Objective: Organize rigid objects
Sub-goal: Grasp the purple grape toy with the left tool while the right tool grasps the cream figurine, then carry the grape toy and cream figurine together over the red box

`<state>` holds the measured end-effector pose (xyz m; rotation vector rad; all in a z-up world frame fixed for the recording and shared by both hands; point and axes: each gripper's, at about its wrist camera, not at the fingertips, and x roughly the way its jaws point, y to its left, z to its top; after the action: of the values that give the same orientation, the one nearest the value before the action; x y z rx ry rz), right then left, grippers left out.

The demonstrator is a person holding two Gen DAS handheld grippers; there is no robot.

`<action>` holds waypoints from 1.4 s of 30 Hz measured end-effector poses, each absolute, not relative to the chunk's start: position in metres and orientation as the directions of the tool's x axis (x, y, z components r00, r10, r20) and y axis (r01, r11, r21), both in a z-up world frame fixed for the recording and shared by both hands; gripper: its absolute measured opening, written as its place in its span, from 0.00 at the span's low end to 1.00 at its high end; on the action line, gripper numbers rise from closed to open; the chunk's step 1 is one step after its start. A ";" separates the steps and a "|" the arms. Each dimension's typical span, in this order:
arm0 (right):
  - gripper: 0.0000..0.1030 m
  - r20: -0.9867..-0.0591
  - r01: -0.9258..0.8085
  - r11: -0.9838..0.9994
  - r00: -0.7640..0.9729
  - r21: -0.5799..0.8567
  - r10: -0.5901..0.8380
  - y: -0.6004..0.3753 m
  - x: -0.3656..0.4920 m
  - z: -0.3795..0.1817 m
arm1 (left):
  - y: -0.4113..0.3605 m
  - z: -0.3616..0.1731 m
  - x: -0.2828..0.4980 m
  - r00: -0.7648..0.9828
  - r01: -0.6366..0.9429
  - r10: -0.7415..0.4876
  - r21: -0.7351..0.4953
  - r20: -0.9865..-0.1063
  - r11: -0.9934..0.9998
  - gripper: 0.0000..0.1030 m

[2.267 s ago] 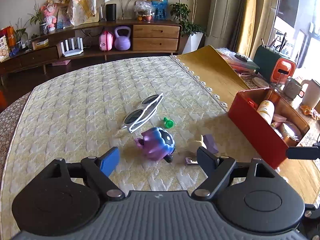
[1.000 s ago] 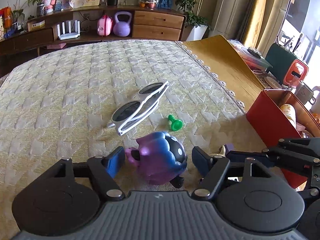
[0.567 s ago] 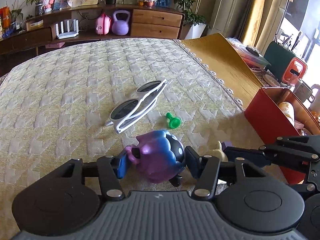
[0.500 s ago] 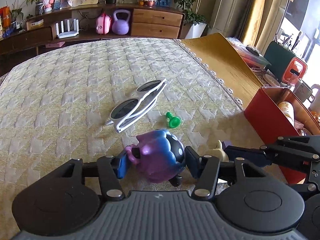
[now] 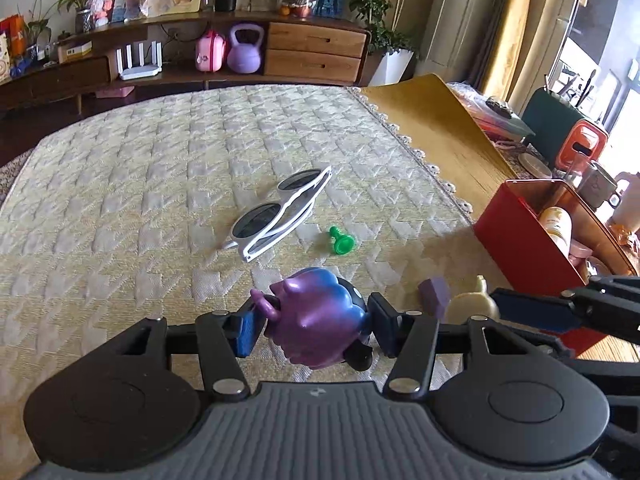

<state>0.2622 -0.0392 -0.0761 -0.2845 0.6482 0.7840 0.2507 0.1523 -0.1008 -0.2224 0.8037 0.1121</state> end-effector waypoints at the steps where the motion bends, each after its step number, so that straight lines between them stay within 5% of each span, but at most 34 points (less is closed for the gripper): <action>1: 0.22 -0.632 -0.730 0.684 0.531 -0.002 0.565 -0.042 0.260 -0.073 | 0.151 -0.099 0.249 0.690 -0.182 0.015 -0.154 -0.724 0.971 0.54; 23: 0.22 -0.577 -0.667 0.745 0.604 0.012 0.550 -0.140 0.234 -0.017 | 0.093 -0.027 0.213 0.731 -0.058 -0.116 -0.230 -0.672 0.971 0.54; 42: 0.22 -0.569 -0.511 0.858 0.689 0.057 0.448 -0.235 0.276 -0.024 | 0.000 -0.028 0.246 0.699 0.067 -0.160 -0.159 -0.697 0.985 0.54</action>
<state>0.2762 -0.2355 -0.0238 -0.1092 0.6066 0.5378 0.2464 0.0001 -0.0279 -0.1246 0.7867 -0.1268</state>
